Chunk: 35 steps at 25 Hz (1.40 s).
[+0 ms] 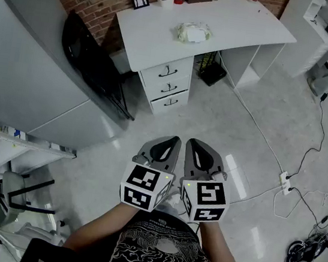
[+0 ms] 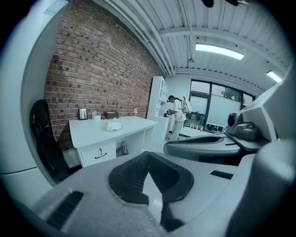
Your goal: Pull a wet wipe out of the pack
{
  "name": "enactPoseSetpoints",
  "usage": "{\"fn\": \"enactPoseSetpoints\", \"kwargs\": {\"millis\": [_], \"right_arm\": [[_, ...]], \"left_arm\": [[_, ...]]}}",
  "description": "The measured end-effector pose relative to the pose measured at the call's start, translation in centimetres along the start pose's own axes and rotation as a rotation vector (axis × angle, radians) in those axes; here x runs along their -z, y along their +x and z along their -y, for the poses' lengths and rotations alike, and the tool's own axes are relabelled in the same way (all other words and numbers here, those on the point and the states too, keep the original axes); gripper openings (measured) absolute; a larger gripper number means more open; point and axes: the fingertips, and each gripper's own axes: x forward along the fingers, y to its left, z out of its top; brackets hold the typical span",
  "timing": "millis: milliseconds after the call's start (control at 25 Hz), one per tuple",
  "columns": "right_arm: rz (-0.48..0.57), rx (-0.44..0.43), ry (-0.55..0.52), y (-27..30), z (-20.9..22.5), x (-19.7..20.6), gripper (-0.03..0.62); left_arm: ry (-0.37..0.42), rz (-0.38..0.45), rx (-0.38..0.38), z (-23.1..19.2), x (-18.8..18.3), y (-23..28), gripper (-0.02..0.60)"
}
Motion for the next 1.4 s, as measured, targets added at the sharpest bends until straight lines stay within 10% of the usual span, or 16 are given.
{"fn": "enactPoseSetpoints", "kwargs": {"millis": [1400], "right_arm": [[-0.058, 0.065, -0.004, 15.2, 2.9, -5.3, 0.018]], "left_arm": [[-0.012, -0.003, 0.107, -11.3, -6.1, 11.0, 0.011]]}}
